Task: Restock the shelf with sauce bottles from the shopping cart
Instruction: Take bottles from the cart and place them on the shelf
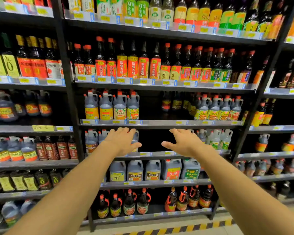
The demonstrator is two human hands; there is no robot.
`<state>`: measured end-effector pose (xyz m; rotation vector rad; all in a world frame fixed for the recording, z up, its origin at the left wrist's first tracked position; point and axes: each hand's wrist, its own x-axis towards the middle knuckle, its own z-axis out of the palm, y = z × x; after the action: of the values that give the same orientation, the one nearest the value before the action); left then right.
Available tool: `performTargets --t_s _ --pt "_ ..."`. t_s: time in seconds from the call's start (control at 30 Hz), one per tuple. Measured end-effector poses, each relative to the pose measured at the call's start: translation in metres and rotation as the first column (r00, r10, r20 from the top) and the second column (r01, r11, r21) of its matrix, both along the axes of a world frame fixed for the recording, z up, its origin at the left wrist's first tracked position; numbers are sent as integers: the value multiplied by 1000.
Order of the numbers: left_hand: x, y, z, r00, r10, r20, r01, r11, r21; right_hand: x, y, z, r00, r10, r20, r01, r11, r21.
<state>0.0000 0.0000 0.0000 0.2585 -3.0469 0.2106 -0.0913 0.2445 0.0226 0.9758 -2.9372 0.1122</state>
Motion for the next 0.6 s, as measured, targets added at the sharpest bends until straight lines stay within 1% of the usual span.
performTargets --t_s 0.2,0.33,0.47,0.6 --pt "-42 -44 -14 997 59 43 -60 998 10 -64 -31 -21 999 -13 49 10 999 47" --pt "-67 -83 -18 988 143 50 -142 990 -20 -108 -71 -31 999 29 37 -31 998 51" --pt "-81 -127 -29 954 291 72 -292 956 5 -150 -136 -39 985 151 83 -155 987 48" --pt "-64 -182 -35 889 448 93 -452 892 28 -168 -230 -48 938 328 115 -334 942 38"
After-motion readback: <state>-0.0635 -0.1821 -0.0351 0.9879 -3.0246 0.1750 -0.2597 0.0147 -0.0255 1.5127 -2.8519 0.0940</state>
